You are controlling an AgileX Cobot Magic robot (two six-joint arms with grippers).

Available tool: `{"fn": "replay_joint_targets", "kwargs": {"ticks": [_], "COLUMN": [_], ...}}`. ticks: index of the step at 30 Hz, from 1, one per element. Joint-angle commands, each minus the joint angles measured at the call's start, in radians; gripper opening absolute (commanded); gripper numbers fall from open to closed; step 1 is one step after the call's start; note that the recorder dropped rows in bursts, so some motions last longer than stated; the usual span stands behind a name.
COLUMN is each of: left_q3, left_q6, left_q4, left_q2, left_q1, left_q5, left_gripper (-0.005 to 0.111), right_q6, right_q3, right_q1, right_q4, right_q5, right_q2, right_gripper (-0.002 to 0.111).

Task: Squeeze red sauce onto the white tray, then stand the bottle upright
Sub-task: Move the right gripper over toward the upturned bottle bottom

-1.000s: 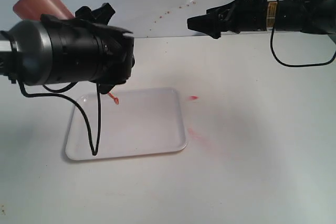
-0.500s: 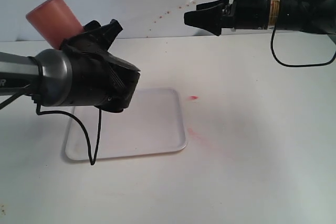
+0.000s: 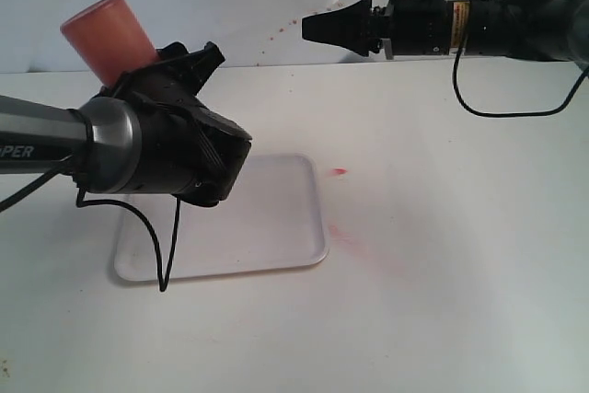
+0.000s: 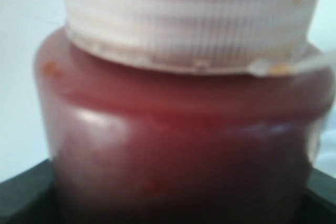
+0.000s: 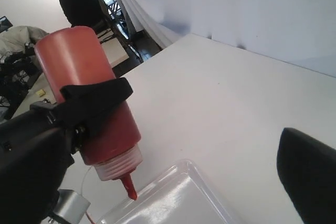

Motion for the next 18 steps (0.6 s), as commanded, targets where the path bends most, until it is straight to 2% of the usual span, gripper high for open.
{"fn": "replay_joint_targets", "kwargs": {"ticks": [1,7,10,12,14,16,18], "left_q3": [-0.002,-0.002,-0.002,-0.002,-0.002,-0.002,-0.002], "left_q6": [-0.014,-0.014,-0.014,-0.014,-0.014,-0.014,-0.014], "left_q4": [0.054,0.068,0.077,0.081,0.083,0.083,0.083], "left_q2": [-0.011,-0.011,-0.011,-0.011,-0.011,-0.011,-0.011], "left_q1": [-0.006,-0.006,-0.006,-0.006,-0.006,-0.006,-0.006], "left_q5": [0.033,0.033,0.033,0.033,0.033,0.033,0.033], "left_gripper": [0.0,0.0,0.0,0.0,0.0,0.0,0.0], "right_q6": [0.037,0.114,0.117,0.1,0.05,-0.02,-0.089], "right_q3": [-0.006,-0.006,-0.006,-0.006,-0.006,-0.006,-0.006], "right_q1": [0.006,0.008,0.021,0.036,0.053,0.074,0.098], "right_q4": [0.007,-0.064,-0.064,-0.064,-0.067,-0.067,-0.062], "right_q5": [-0.009,0.049,0.089,0.091,0.069,0.028,-0.009], "right_q2": [-0.001,-0.001,-0.001,-0.001,-0.001,-0.001,-0.008], "right_gripper": [0.103,0.101,0.091,0.074,0.051,0.022,0.0]}}
